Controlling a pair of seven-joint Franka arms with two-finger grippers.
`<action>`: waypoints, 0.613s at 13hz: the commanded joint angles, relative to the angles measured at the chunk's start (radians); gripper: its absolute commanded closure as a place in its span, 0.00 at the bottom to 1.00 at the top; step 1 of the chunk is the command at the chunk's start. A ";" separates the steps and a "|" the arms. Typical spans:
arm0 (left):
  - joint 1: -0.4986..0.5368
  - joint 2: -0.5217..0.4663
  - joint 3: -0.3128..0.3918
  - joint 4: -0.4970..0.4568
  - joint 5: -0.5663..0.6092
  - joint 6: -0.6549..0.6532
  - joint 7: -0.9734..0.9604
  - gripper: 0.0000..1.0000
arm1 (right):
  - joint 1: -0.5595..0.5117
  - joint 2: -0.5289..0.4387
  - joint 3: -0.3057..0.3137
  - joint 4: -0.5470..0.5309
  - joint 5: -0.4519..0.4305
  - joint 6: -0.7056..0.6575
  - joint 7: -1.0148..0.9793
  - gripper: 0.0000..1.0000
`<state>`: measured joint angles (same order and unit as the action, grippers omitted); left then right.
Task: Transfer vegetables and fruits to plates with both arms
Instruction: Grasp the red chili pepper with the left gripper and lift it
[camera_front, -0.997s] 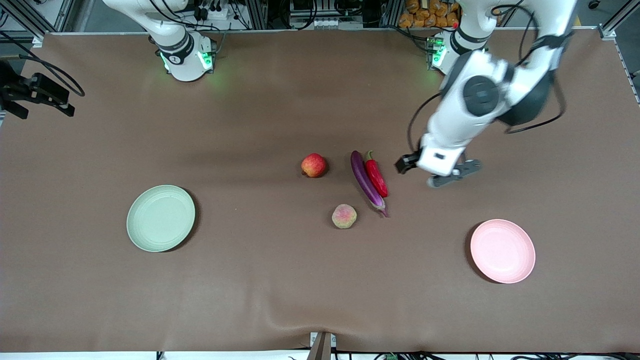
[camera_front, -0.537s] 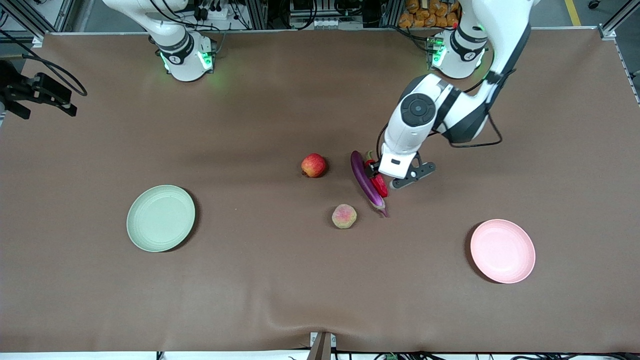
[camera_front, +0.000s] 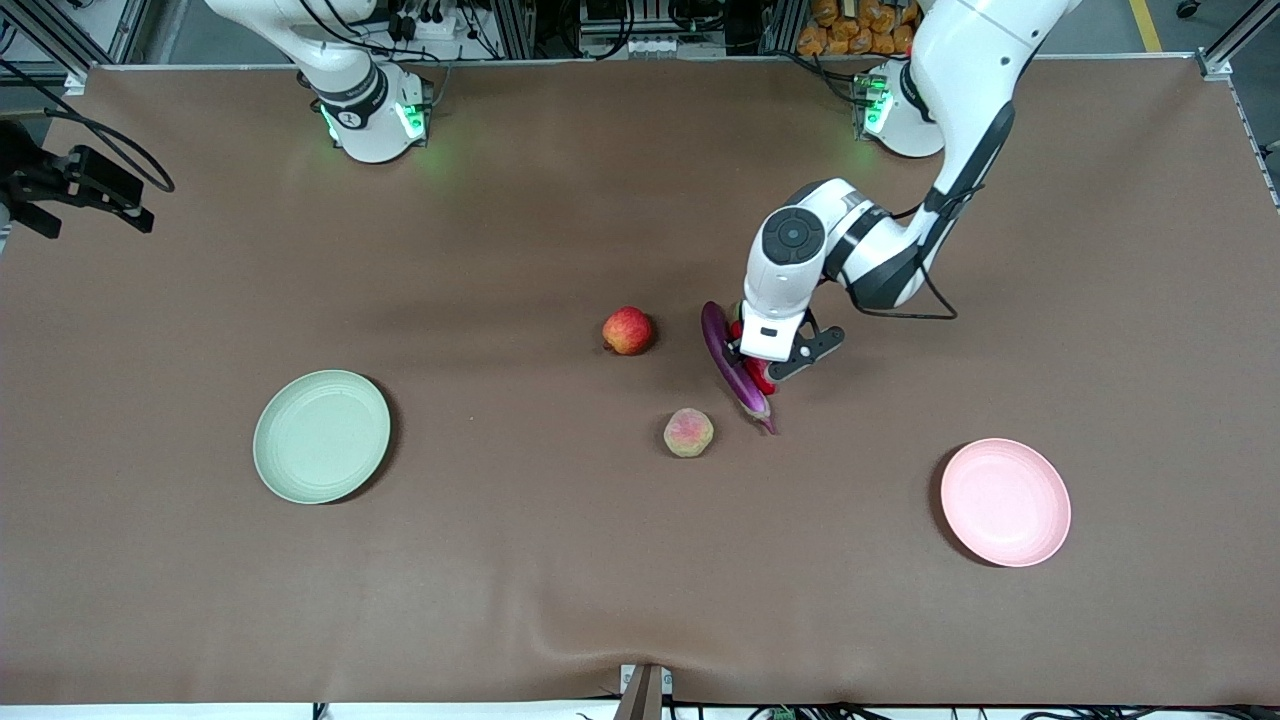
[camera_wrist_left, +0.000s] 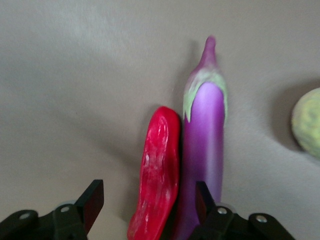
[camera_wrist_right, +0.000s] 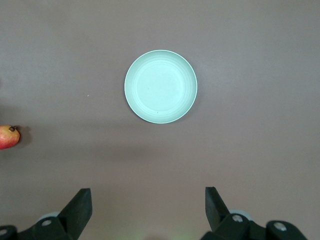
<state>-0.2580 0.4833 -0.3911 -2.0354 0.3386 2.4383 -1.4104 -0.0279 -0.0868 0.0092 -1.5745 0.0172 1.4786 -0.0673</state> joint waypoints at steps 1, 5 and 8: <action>-0.007 0.021 0.000 -0.002 0.033 0.021 -0.033 0.18 | 0.006 -0.016 -0.005 -0.004 0.004 0.002 -0.002 0.00; -0.007 0.034 0.000 -0.019 0.033 0.050 -0.035 0.25 | 0.006 -0.016 -0.005 -0.004 0.004 0.000 -0.002 0.00; -0.010 0.032 0.000 -0.034 0.034 0.051 -0.035 0.29 | 0.006 -0.016 -0.005 -0.004 0.004 0.002 -0.002 0.00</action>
<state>-0.2632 0.5076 -0.3897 -2.0465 0.3425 2.4670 -1.4151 -0.0279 -0.0868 0.0091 -1.5746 0.0172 1.4786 -0.0673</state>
